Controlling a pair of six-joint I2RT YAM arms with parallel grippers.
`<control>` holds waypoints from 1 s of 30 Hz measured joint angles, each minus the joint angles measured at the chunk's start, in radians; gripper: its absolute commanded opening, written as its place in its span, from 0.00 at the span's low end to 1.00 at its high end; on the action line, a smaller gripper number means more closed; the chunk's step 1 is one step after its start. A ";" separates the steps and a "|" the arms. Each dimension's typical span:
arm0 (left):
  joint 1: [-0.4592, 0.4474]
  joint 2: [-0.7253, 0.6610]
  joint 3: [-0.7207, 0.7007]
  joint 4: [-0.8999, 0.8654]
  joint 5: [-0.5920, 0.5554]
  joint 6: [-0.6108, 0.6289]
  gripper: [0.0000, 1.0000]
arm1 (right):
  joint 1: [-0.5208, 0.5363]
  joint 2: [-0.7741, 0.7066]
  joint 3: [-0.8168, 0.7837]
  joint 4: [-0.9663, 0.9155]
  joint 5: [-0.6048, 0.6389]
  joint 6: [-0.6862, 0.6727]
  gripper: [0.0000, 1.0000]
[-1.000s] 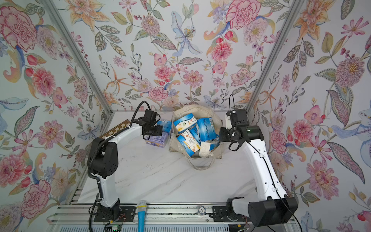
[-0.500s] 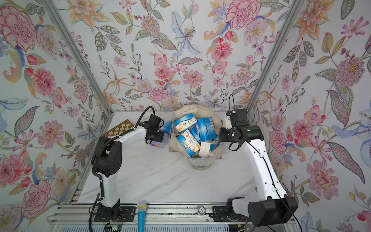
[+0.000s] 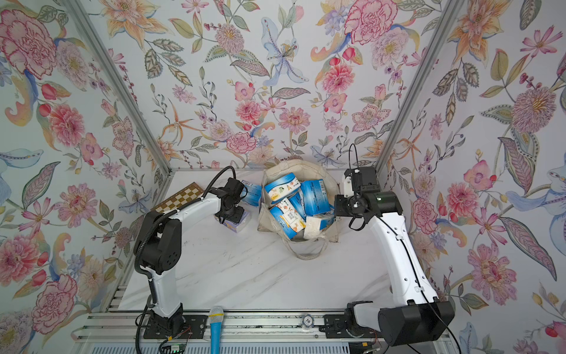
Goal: Put tissues into the canvas bag
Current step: Adjust the pack of facial tissues at the center of the board.
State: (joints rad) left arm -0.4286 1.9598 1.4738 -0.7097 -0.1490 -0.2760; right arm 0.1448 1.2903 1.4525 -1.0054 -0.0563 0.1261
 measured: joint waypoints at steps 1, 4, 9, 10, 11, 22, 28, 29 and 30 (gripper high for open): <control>0.000 -0.009 -0.008 -0.013 -0.014 0.000 0.67 | 0.000 0.000 0.000 0.000 0.000 0.000 0.00; 0.007 -0.038 -0.033 -0.045 -0.045 0.000 0.67 | 0.000 0.000 0.000 0.000 0.000 -0.003 0.00; 0.084 -0.117 -0.102 -0.040 0.000 -0.027 0.68 | 0.000 0.000 0.000 0.000 0.000 -0.004 0.00; 0.111 -0.142 -0.122 -0.026 0.034 -0.040 0.69 | 0.000 0.000 0.000 0.000 -0.001 -0.005 0.00; 0.131 -0.165 -0.141 -0.004 0.072 -0.053 0.69 | 0.000 0.000 0.000 0.000 -0.001 -0.006 0.00; 0.198 -0.278 -0.256 0.259 0.455 -0.237 0.63 | -0.001 -0.002 0.000 0.000 -0.007 -0.008 0.00; 0.203 -0.286 -0.296 0.261 0.456 -0.277 0.72 | -0.004 -0.005 0.000 0.000 -0.007 -0.011 0.00; 0.203 -0.293 -0.306 0.258 0.455 -0.282 0.72 | -0.004 -0.006 0.000 0.000 -0.007 -0.011 0.00; 0.204 -0.306 -0.318 0.253 0.453 -0.286 0.72 | -0.004 -0.006 0.000 0.000 -0.008 -0.011 0.00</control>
State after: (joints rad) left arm -0.2241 1.6539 1.1557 -0.4568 0.3038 -0.5625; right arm 0.1410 1.2846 1.4521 -1.0050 -0.0639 0.1150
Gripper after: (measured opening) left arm 0.720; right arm 0.048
